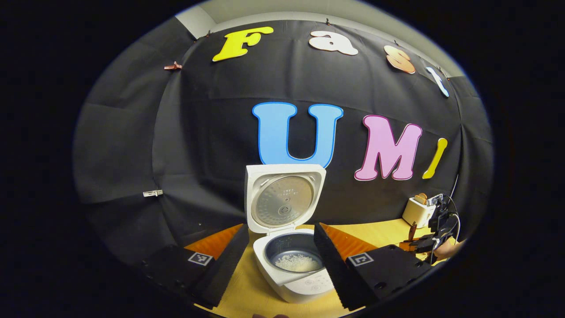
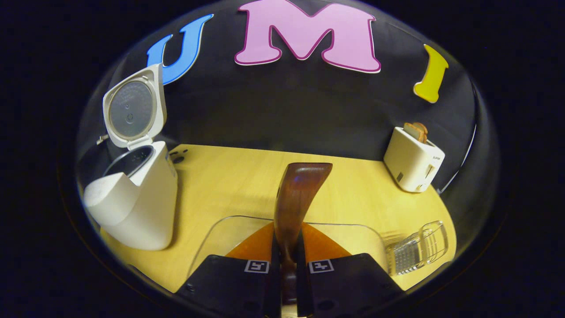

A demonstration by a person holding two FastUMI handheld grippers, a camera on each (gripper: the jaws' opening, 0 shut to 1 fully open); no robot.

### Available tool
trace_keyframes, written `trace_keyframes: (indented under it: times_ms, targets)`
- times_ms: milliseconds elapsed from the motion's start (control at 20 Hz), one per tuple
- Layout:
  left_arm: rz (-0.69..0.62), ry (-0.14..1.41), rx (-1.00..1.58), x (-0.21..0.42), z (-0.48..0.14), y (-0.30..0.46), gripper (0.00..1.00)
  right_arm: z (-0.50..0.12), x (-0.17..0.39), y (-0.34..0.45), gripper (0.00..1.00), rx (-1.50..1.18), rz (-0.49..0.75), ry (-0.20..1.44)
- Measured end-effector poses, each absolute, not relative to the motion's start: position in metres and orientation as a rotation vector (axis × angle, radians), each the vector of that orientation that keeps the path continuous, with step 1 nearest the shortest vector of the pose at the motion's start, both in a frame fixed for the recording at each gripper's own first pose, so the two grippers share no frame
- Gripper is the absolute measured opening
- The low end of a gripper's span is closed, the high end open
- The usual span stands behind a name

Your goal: Close the left gripper, press the button to open the rice cooker; take a wooden spoon from the chopstick holder with the right hand, scoop a spoonful of rice and pour it into the rice cooker, then put the wooden spoon back into the chopstick holder.

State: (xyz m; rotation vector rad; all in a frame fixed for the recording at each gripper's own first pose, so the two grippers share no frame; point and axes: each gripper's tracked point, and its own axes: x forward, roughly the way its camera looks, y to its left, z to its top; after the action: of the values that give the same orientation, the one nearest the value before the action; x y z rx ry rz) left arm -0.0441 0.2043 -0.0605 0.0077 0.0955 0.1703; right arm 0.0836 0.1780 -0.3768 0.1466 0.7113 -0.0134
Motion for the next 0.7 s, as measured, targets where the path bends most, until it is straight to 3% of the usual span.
trace_keyframes:
  times_ms: [450,700]
  targets:
    - [0.145,0.081,-0.004,-0.03,-0.059,0.202,0.95,-0.378,0.066,0.157,0.17,0.652,-0.103,0.728]
    - [0.121,0.074,0.001,-0.026,-0.056,0.193,0.95,-0.354,0.057,0.133,0.18,0.785,-0.137,0.638]
